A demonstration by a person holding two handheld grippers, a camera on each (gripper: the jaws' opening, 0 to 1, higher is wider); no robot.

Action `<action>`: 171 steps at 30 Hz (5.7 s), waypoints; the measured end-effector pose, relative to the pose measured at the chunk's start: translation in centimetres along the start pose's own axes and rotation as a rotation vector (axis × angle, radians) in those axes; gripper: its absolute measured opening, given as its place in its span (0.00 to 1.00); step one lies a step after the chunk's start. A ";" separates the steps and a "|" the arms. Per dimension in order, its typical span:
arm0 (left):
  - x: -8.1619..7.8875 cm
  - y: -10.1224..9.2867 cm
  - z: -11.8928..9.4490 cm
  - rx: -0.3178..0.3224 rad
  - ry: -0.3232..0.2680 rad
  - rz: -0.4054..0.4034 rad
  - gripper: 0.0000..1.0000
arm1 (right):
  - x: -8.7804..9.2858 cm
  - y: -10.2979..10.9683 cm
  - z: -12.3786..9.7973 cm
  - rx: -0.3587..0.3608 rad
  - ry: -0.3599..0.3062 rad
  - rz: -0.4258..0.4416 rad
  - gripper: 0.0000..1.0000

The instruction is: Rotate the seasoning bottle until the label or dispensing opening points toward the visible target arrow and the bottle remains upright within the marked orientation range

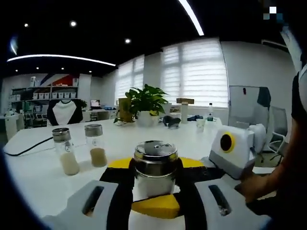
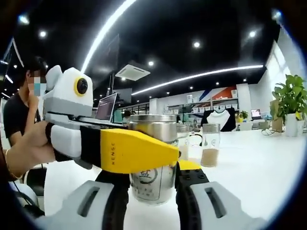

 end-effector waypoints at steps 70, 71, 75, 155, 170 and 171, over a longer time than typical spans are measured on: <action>-0.2 0.6 -2.4 -0.038 -0.015 0.040 0.37 | -1.0 1.8 0.2 -0.157 0.008 -0.063 0.32; -0.2 0.6 -2.3 -0.045 -0.018 0.041 0.37 | -1.0 1.8 0.2 -0.153 0.005 -0.065 0.32; -0.4 -0.2 -2.0 -0.140 -0.022 0.078 0.39 | -1.4 2.0 0.1 -0.089 -0.006 -0.127 0.32; 4.9 6.3 -8.4 -0.591 -0.010 -0.013 0.37 | 0.0 -0.7 -1.4 -0.010 0.111 -0.043 0.41; 5.6 6.9 -8.5 -0.591 -0.020 -0.031 0.37 | 0.3 -1.1 -1.2 0.013 0.117 -0.022 0.41; 5.6 6.9 -8.6 -0.594 -0.012 -0.021 0.37 | 0.2 -1.1 -1.2 0.015 0.116 -0.024 0.41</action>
Point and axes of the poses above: the point that each gripper's makers call its tool centre point, and the gripper's own axes: z roughly forward along the fingers, y roughly to its left, x roughly out of its underside, the point moved 9 cm from there along -z, roughly backward along the fingers, and after that the axes turned 2 degrees about y, right-handed, at the moved point
